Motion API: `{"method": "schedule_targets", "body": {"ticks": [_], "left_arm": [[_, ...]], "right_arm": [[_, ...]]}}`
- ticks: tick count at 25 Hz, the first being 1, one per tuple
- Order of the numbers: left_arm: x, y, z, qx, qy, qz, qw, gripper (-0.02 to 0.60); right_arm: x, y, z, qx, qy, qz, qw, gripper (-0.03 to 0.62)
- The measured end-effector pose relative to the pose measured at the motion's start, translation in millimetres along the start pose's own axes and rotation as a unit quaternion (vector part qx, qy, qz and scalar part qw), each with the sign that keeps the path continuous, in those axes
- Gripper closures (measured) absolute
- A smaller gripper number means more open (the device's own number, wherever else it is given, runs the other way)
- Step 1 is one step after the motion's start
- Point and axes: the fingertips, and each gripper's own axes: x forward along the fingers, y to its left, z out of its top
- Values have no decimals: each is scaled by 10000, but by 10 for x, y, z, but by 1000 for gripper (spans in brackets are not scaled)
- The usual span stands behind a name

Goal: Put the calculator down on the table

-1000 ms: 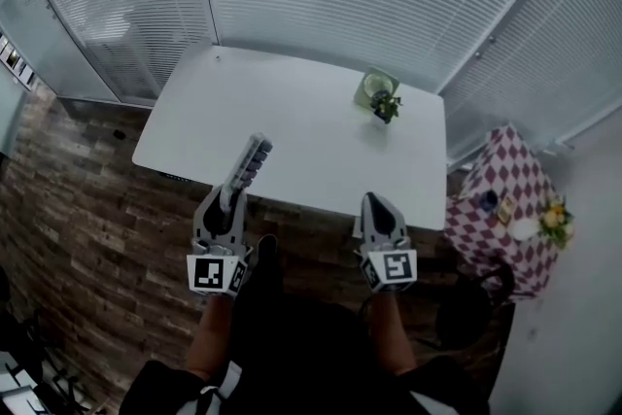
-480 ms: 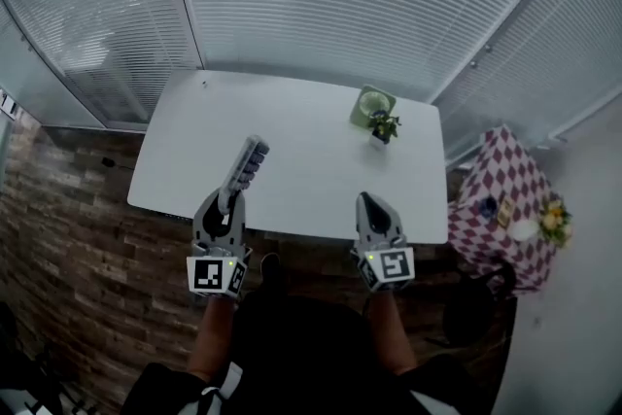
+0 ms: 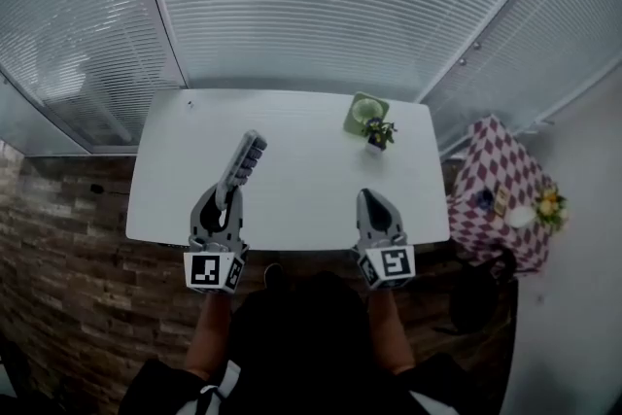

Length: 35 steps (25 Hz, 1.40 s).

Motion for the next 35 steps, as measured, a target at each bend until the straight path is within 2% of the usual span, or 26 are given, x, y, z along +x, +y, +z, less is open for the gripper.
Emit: {"method": "schedule_targets", "body": {"ticks": [7,14,22,24,26,29,31,32,33,35], "left_arm": [[239,25,-87,-87,103,-45,9999,480],[508,-55,-113,-60,130,25,9999,480],[824,-92,-183,-62,241,148,9996,480],[890,-96,-210,-161,258,142,9994,480],[949,-82,-252,-554,284,66,9980,480],[1012,-32,-337,-1497,244,-51,9884,480],[1036,-12,-354,-2084,169,-87,9779,480],[1047,0,-371,-2515,126,-120,9677,480],[1058,16,-405,-3041,92,-153,9525,480],[1066,67,-503,-3999,113,-104,9164,480]], "right_arm": [[132,-48,-38,90,48,39,9999,588],[359,-265,-69,-46,149,117,9998,588],[628,-386,-64,92,127,482,9987,588],[670,-444,-112,134,193,500,9985,588],[711,-495,-103,175,230,476,9984,588],[759,-592,-105,140,255,408,9987,588],[773,-606,-104,239,246,424,9985,588],[779,-607,-101,281,236,431,9984,588],[785,-608,-97,304,230,432,9983,588],[796,-629,-120,280,236,415,9985,588]]}}
